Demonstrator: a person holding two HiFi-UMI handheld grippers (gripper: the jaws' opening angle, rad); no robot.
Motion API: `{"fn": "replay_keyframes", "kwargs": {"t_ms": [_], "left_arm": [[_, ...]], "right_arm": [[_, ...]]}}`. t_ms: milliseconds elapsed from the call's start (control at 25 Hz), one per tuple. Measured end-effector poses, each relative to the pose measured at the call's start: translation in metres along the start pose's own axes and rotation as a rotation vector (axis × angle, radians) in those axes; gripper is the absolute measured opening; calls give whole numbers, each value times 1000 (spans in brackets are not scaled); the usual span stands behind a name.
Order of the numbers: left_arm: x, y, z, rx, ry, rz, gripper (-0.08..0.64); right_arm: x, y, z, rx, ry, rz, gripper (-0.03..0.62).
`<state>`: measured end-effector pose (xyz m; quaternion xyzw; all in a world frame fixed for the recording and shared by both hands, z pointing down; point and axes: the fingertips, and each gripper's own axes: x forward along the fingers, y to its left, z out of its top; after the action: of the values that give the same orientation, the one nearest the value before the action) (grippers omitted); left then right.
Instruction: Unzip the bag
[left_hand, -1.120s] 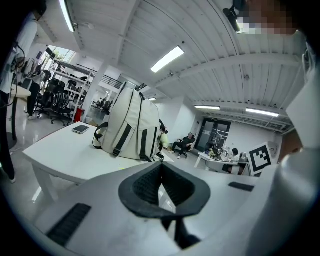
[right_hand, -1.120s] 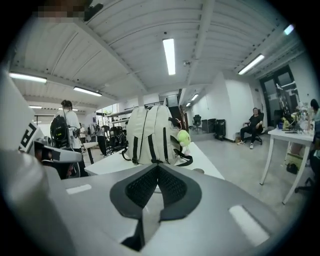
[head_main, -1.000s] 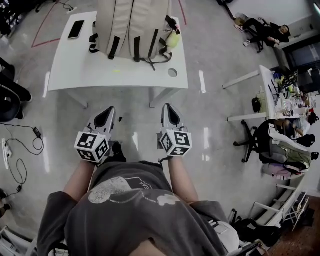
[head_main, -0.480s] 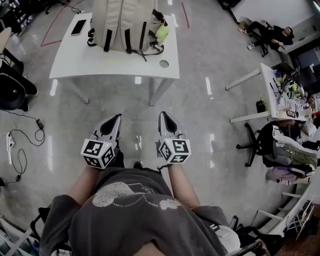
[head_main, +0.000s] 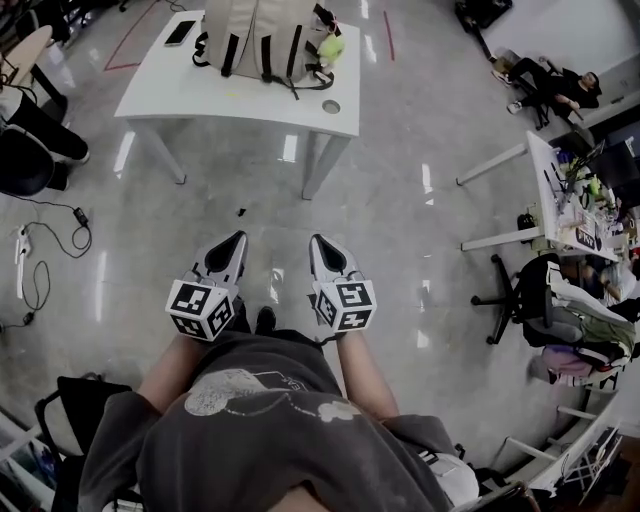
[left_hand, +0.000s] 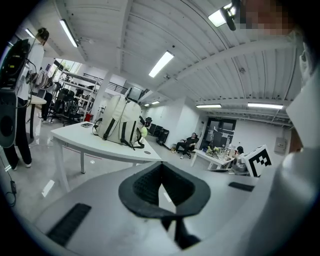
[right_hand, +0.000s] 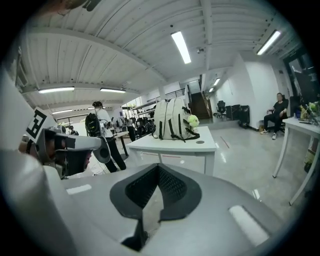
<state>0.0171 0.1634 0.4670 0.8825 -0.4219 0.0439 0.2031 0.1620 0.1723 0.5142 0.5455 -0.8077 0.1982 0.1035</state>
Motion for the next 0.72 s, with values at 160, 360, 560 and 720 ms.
{"fn": "replay_keyframes", "kwargs": {"t_ms": [160, 360, 560, 720], "left_arm": [[-13, -8, -6, 5, 0, 17, 6], [-19, -9, -11, 2, 10, 27, 5], [-18, -2, -7, 3, 8, 12, 5], [-29, 0, -2, 33, 2, 19, 6]], "right_arm": [[-11, 0, -8, -7, 9, 9, -2], [-15, 4, -9, -5, 10, 25, -2], [-2, 12, -13, -11, 36, 44, -2], [-1, 22, -8, -21, 38, 70, -2]]}}
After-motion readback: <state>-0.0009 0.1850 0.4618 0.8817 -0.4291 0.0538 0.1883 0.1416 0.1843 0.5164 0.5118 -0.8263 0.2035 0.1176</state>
